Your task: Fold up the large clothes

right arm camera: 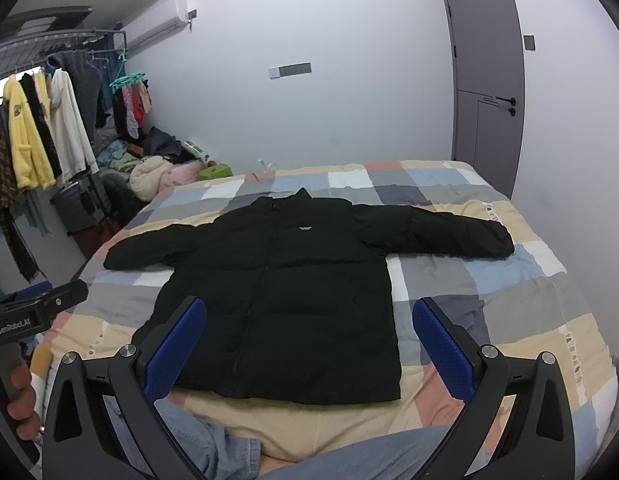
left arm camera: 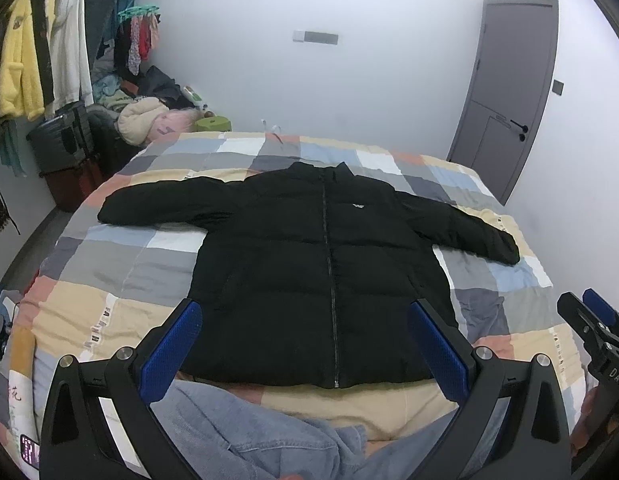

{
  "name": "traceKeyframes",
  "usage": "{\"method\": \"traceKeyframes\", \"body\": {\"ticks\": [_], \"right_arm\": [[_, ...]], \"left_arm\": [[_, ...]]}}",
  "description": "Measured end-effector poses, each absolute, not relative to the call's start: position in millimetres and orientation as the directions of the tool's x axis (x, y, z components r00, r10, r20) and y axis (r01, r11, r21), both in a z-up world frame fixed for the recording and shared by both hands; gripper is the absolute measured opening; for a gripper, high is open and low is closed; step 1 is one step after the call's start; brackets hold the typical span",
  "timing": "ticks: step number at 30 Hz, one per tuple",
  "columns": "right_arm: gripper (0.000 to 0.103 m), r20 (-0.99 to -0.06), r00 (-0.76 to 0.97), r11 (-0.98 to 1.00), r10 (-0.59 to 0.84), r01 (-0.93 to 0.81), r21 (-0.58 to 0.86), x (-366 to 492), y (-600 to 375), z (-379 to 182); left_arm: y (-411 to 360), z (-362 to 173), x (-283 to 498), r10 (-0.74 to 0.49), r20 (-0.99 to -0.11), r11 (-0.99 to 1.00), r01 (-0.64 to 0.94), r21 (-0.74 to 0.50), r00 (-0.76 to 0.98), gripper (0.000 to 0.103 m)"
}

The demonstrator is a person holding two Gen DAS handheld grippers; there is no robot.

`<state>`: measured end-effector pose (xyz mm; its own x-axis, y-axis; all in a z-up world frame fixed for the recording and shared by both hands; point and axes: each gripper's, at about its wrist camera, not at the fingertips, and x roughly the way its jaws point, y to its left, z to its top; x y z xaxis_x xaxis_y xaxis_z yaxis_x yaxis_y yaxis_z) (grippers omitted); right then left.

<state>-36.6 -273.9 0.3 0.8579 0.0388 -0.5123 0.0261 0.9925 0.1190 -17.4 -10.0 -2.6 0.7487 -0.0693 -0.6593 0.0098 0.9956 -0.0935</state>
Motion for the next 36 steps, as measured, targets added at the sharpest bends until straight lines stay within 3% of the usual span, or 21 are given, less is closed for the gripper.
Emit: {"method": "traceKeyframes", "body": {"ticks": [19, 28, 36], "right_arm": [[0.103, -0.527, 0.849, 0.972, -0.044, 0.158, 0.173, 57, -366, -31], [0.103, -0.528, 0.835, 0.935, -0.153, 0.295, 0.196, 118, -454, -68], [0.103, -0.521, 0.825, 0.882, -0.218, 0.395, 0.257, 172, -544, -116]], "left_arm": [[-29, -41, 110, -0.093, -0.671, 0.995, 0.040, -0.094, 0.735, 0.103], [-42, -89, 202, -0.174, -0.641, 0.984, 0.110, -0.138, 0.747, 0.103], [-37, -149, 263, -0.142, -0.644, 0.989, 0.085, -0.119, 0.752, 0.103]]}}
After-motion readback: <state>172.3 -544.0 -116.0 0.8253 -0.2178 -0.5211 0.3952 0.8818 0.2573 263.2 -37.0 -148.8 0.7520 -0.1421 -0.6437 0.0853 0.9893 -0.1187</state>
